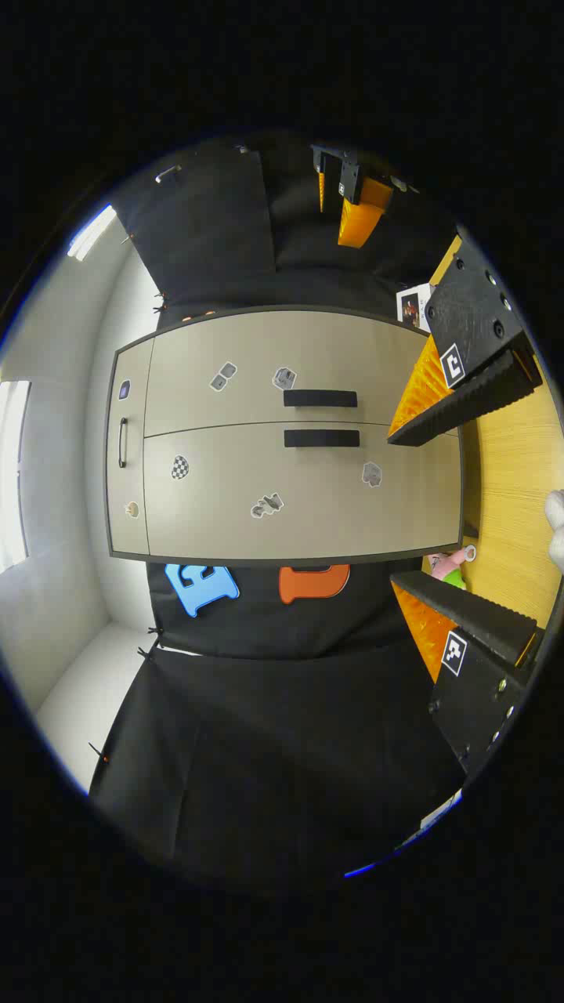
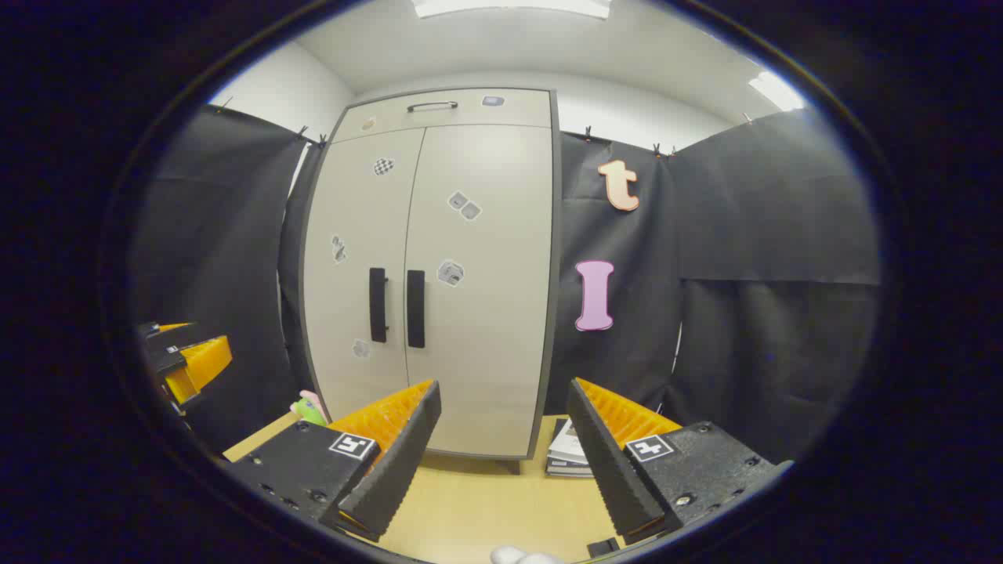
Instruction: Open the right door of the double-door shoe cabinet with the right hand, and open the left door with the left hand.
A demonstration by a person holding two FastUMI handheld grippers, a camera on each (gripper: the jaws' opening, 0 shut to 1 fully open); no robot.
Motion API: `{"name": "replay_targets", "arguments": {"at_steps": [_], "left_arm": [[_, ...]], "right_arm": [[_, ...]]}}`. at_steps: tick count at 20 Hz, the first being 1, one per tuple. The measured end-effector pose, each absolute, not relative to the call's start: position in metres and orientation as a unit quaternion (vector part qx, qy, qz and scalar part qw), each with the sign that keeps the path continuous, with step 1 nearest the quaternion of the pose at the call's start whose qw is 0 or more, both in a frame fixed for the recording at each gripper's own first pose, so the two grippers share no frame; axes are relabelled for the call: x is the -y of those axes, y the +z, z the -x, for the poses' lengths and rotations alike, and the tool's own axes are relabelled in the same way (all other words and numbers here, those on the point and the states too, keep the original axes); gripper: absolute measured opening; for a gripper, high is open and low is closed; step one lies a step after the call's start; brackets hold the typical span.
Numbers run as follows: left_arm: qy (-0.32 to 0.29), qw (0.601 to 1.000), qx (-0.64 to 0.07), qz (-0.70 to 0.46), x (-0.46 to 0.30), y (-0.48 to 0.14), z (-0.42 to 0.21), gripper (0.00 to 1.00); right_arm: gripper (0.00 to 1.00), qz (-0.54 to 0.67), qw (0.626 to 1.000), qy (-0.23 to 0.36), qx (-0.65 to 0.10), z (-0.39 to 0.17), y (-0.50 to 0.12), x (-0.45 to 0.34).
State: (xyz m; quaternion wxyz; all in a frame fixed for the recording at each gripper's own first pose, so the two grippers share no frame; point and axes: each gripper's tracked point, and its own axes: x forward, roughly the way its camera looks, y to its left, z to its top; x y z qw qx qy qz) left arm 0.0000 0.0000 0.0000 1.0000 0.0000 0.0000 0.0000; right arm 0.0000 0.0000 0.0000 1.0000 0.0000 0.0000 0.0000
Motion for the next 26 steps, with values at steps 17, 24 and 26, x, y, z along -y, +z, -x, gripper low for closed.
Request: {"name": "replay_targets", "arguments": {"at_steps": [17, 24, 26], "left_arm": [[-0.021, 1.000, -0.011, -0.010, -0.001, -0.006, 0.008, 0.96], [-0.012, 1.000, -0.009, -0.017, -0.013, -0.005, 0.029, 0.96], [0.000, 1.000, -0.012, -0.017, -0.019, -0.005, 0.032, 0.96]], "right_arm": [[1.00, 0.001, 1.000, -0.016, 0.002, -0.006, 0.003, -0.002], [1.00, -0.001, 1.000, 0.002, 0.015, -0.052, 0.018, -0.030], [1.00, -0.009, 1.000, 0.009, 0.010, -0.076, 0.022, -0.047]]}}
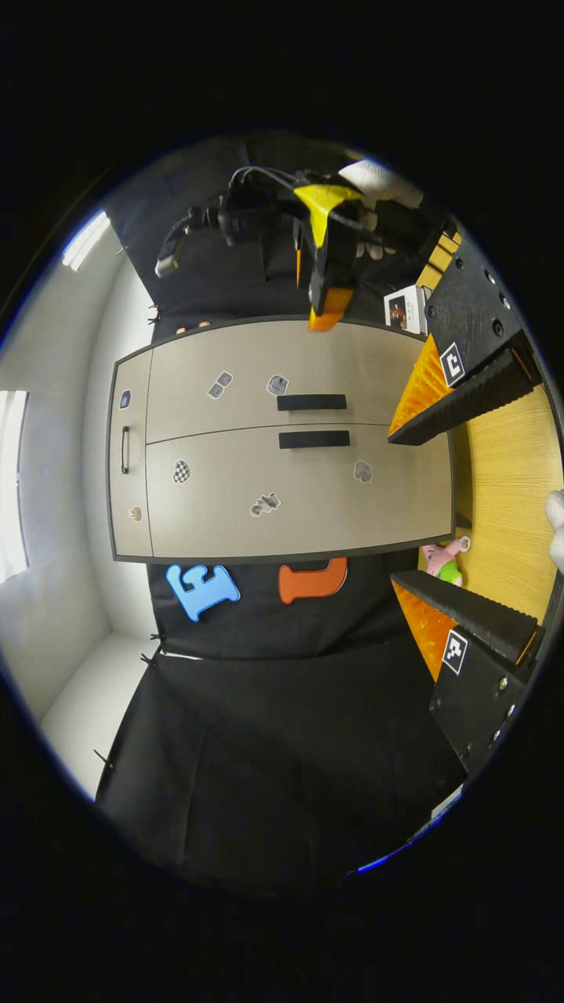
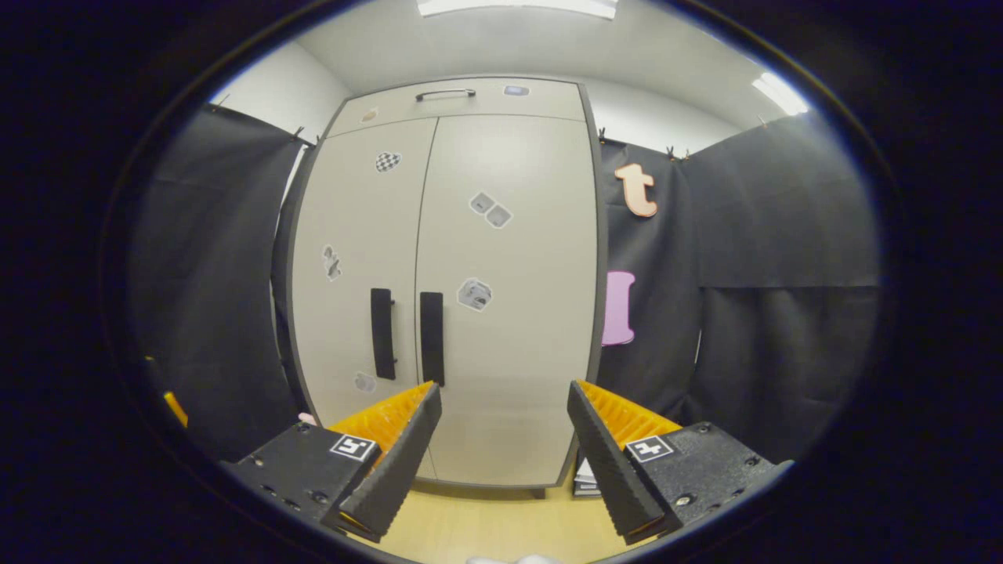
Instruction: Open the right door of the double-door shoe cabinet with the right hand, and open the left door with the left hand.
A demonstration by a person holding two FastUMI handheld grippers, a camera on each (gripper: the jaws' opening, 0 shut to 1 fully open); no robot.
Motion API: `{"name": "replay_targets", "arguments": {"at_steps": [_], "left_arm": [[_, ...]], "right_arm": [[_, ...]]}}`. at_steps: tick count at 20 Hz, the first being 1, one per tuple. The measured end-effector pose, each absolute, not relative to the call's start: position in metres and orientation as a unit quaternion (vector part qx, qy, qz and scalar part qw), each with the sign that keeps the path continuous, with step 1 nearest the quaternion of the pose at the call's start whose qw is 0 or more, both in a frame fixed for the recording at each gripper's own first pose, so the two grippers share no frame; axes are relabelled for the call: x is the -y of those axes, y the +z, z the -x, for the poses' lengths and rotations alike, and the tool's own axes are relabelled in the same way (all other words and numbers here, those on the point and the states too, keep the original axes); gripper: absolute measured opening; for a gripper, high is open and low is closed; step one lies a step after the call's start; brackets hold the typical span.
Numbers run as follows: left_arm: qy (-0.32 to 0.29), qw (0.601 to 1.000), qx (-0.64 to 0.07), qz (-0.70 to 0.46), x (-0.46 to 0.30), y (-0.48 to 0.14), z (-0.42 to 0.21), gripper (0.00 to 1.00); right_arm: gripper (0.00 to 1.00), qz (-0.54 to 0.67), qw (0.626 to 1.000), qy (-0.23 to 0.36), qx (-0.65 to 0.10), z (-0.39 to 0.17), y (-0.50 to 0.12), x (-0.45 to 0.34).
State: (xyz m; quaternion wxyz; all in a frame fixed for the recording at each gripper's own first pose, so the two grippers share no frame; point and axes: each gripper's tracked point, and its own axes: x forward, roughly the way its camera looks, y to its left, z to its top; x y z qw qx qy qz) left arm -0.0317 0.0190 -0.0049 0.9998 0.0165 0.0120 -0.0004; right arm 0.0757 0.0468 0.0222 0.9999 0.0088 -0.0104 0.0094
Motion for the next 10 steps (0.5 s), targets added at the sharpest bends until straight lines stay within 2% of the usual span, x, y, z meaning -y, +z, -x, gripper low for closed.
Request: {"name": "replay_targets", "arguments": {"at_steps": [4, 8, 10], "left_arm": [[0.023, 0.999, -0.016, -0.018, -0.025, -0.001, 0.034, 0.96], [0.047, 0.999, -0.014, -0.019, -0.029, 0.005, 0.034, 0.96], [0.060, 0.998, -0.015, -0.016, -0.033, 0.004, 0.033, 0.96]], "right_arm": [[1.00, -0.005, 1.000, 0.024, 0.007, -0.144, 0.030, -0.084], [0.97, -0.023, 0.999, 0.035, -0.010, -0.195, 0.025, -0.111], [0.92, -0.033, 0.998, 0.045, -0.024, -0.212, 0.021, -0.123]]}}
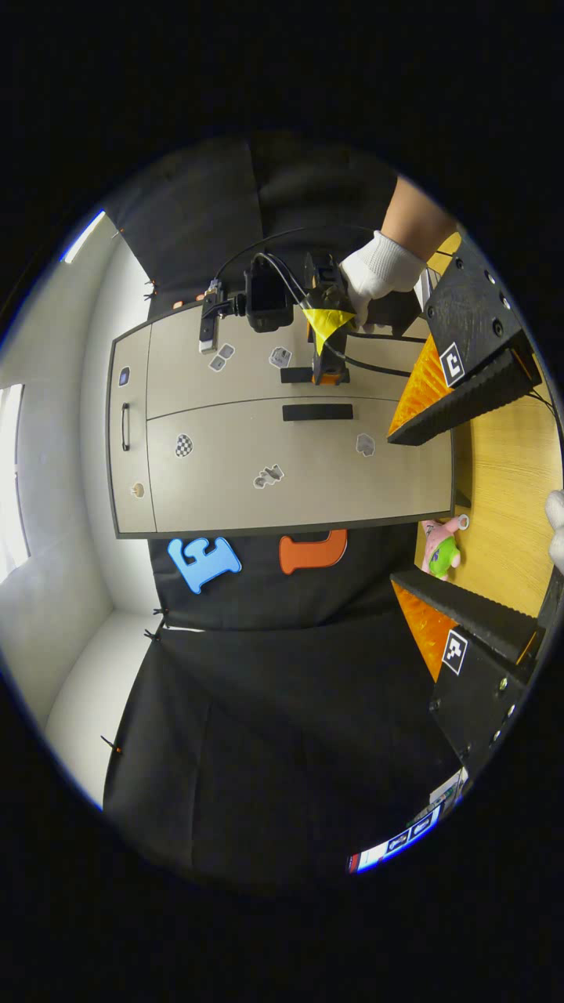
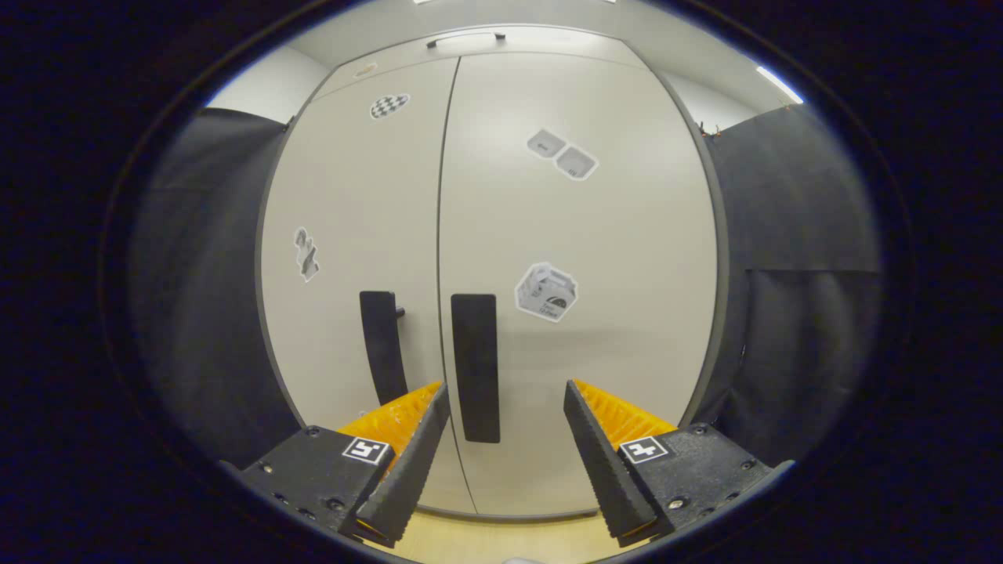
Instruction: Open the right door of the double-door shoe cabinet with the right hand, and open the left door with the left hand.
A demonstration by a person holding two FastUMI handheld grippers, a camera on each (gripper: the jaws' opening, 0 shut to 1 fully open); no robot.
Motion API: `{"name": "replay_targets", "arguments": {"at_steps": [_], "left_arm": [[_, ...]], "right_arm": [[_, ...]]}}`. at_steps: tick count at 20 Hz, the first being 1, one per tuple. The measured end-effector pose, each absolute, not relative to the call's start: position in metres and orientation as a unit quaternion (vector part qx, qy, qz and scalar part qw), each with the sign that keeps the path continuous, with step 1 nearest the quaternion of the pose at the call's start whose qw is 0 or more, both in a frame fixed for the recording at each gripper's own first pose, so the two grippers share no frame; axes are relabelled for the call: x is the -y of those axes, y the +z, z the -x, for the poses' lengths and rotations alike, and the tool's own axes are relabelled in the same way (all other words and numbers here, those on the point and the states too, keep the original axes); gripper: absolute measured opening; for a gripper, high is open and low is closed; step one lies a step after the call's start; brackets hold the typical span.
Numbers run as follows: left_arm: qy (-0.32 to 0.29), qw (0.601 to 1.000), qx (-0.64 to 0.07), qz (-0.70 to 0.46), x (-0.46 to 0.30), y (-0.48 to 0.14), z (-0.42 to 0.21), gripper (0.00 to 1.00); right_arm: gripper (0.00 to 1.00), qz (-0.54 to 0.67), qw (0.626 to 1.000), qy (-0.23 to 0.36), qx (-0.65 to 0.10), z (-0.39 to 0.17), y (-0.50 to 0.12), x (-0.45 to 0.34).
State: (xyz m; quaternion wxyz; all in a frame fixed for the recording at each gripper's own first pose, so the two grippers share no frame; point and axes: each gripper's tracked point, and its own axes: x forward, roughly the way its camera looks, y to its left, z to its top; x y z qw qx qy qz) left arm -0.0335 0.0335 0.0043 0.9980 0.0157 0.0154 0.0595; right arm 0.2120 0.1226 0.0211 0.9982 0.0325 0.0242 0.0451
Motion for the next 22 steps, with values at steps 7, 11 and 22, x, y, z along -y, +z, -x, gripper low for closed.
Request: {"name": "replay_targets", "arguments": {"at_steps": [7, 11, 22], "left_arm": [[0.101, 0.994, -0.027, -0.012, -0.049, -0.001, 0.035, 0.96], [0.114, 0.993, -0.026, -0.009, -0.050, 0.003, 0.040, 0.96], [0.123, 0.992, -0.020, -0.003, -0.069, 0.003, 0.060, 0.96]], "right_arm": [[0.61, -0.025, 0.998, 0.037, -0.034, -0.248, 0.018, -0.132], [0.41, -0.015, 0.999, 0.022, -0.037, -0.248, 0.018, -0.134], [0.22, -0.011, 0.996, 0.077, -0.049, -0.218, 0.015, -0.130]]}}
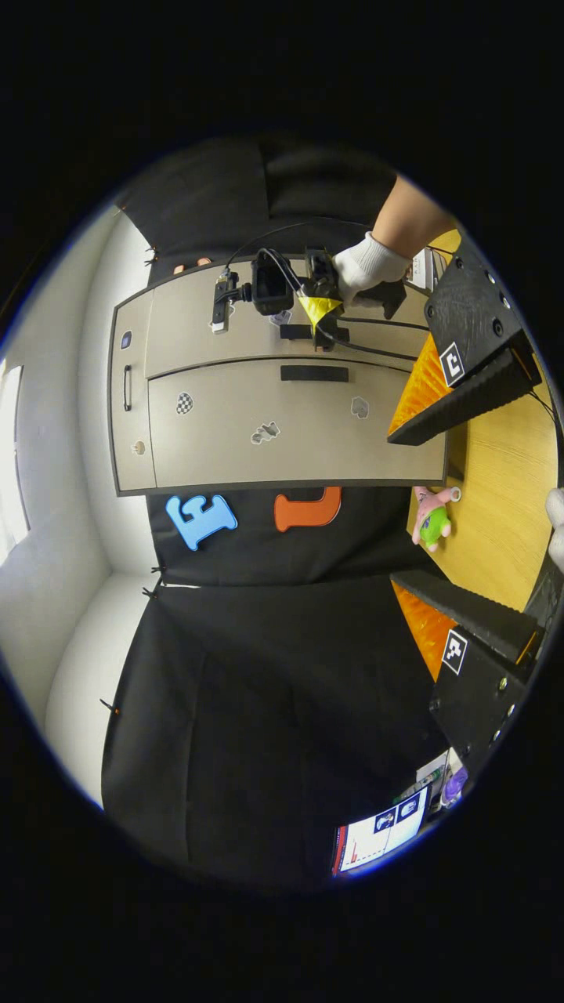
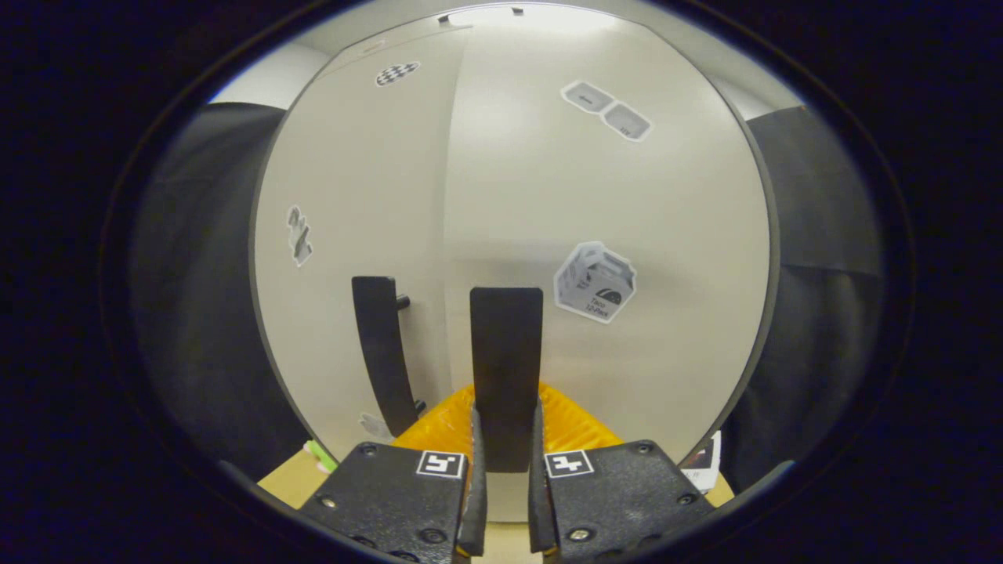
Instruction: Open the right door of the double-door shoe cabinet with the right hand, and open the left door with the left hand.
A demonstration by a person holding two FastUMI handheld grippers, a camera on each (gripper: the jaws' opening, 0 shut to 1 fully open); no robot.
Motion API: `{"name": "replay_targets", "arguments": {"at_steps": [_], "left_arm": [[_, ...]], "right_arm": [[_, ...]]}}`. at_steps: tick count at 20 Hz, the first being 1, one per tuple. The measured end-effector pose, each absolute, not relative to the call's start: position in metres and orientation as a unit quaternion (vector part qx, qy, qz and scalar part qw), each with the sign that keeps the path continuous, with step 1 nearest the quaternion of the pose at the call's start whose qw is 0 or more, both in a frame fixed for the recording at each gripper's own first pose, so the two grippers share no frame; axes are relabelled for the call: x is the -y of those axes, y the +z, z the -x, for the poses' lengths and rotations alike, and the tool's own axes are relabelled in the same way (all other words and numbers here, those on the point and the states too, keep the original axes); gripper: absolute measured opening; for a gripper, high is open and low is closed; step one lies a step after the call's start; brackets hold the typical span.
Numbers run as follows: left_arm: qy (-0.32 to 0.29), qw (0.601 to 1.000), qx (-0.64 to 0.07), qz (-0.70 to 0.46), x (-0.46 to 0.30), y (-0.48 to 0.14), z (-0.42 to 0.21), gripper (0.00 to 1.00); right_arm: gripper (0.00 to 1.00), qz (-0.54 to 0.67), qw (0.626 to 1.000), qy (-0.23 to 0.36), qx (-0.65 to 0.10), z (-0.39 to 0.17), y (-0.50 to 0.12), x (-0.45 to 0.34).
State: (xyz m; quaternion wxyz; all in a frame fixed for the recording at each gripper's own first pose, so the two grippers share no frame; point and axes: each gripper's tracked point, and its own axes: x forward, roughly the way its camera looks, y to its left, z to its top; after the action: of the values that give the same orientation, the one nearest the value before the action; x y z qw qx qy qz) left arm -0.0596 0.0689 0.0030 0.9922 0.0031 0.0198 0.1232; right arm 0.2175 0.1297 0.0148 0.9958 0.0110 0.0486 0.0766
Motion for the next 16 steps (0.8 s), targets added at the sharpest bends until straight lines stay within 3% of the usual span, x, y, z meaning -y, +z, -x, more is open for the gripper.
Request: {"name": "replay_targets", "arguments": {"at_steps": [7, 16], "left_arm": [[0.104, 0.994, -0.016, 0.000, -0.056, 0.004, 0.097, 0.96], [0.053, 0.999, -0.007, 0.008, -0.042, 0.006, 0.112, 0.96]], "right_arm": [[0.23, -0.003, 0.995, 0.085, -0.048, -0.155, 0.009, -0.099], [0.19, 0.003, 0.998, 0.040, -0.040, -0.089, 0.003, -0.036]]}}
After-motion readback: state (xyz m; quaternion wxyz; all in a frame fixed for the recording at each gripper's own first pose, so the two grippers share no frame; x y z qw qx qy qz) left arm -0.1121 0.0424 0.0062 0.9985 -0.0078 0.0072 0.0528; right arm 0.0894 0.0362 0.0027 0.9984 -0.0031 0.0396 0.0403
